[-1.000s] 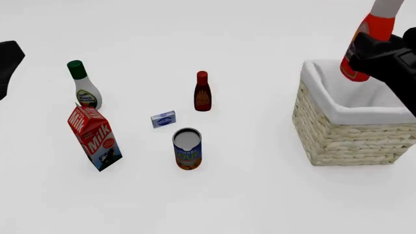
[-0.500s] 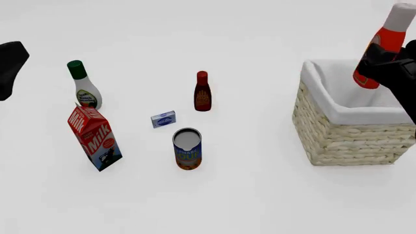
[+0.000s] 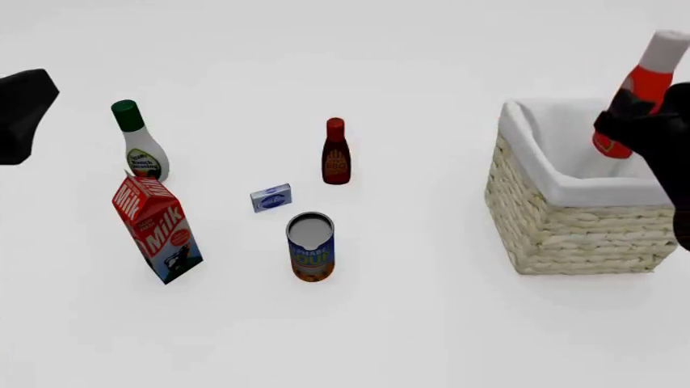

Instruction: Pick the ketchup and place it in the basket.

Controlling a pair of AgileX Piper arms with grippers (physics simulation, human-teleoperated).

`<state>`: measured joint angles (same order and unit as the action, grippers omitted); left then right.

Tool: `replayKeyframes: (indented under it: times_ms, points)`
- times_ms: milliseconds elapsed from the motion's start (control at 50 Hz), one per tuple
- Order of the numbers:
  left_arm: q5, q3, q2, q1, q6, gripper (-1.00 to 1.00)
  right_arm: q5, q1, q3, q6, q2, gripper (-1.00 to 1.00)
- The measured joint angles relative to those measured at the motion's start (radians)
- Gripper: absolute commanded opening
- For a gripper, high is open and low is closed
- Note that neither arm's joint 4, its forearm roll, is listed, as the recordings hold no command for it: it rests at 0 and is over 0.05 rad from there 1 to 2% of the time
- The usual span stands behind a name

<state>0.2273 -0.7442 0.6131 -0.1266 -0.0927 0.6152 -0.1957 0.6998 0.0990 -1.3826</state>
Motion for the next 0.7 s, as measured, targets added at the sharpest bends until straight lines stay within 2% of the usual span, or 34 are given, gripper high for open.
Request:
replayKeyframes:
  times_ms: [700]
  points:
    - [-0.015,0.018,0.003,0.001,-0.004,1.0,0.1,-0.055,0.025,0.008,-0.175,-1.0]
